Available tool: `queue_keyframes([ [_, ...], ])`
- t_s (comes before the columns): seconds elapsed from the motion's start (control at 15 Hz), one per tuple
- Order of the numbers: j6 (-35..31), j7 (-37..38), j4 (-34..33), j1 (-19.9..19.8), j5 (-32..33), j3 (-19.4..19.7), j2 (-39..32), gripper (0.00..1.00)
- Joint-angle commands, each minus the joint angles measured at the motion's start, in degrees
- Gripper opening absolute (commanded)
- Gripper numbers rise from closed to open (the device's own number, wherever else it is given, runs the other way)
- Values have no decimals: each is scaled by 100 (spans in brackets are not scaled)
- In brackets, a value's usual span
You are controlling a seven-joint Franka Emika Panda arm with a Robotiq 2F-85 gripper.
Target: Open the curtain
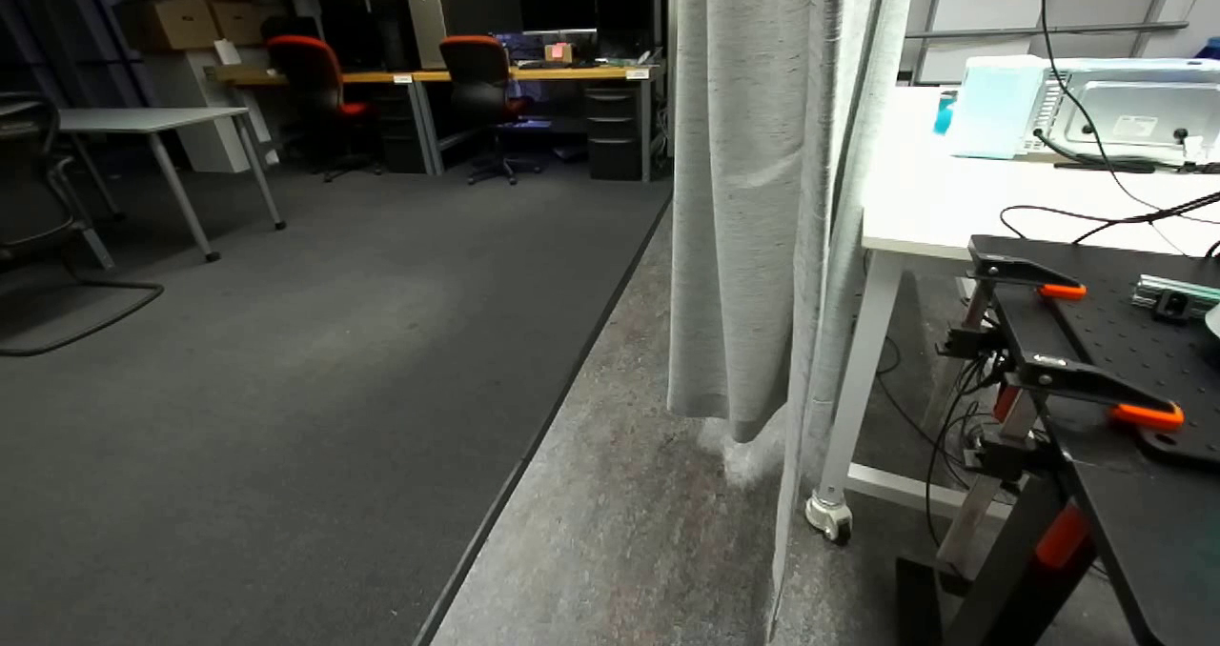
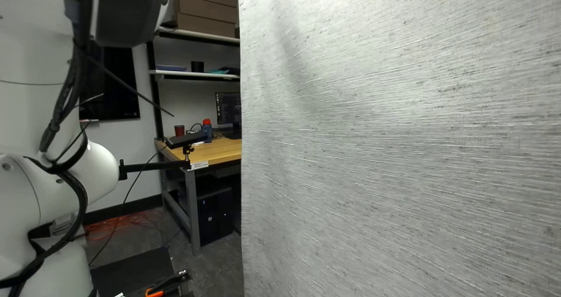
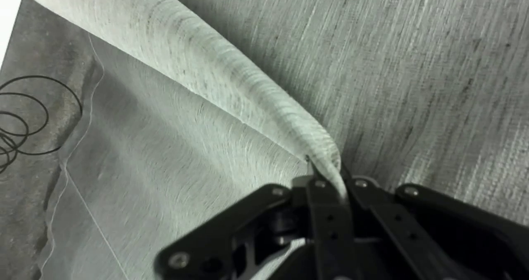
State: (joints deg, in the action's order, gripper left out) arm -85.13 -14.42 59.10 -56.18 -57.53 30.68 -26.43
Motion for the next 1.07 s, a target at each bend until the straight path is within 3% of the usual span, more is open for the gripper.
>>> queue_keyframes([
  [0.0,343,588,-1002,-323,-206,-56,-521,1],
  [0.27,341,617,-1390,-395,-130,-55,-738,1],
  [0.33,324,567,-1472,-409,-112,-50,-786,28],
  [0.4,304,538,-1545,-426,-108,-49,-827,29],
  [0.87,335,-330,-2170,-578,371,22,-1167,81],
  [0.93,98,-468,-2130,-920,994,-762,-1038,89],
  [1.0,81,-664,-2211,-994,1220,-910,-1066,96],
])
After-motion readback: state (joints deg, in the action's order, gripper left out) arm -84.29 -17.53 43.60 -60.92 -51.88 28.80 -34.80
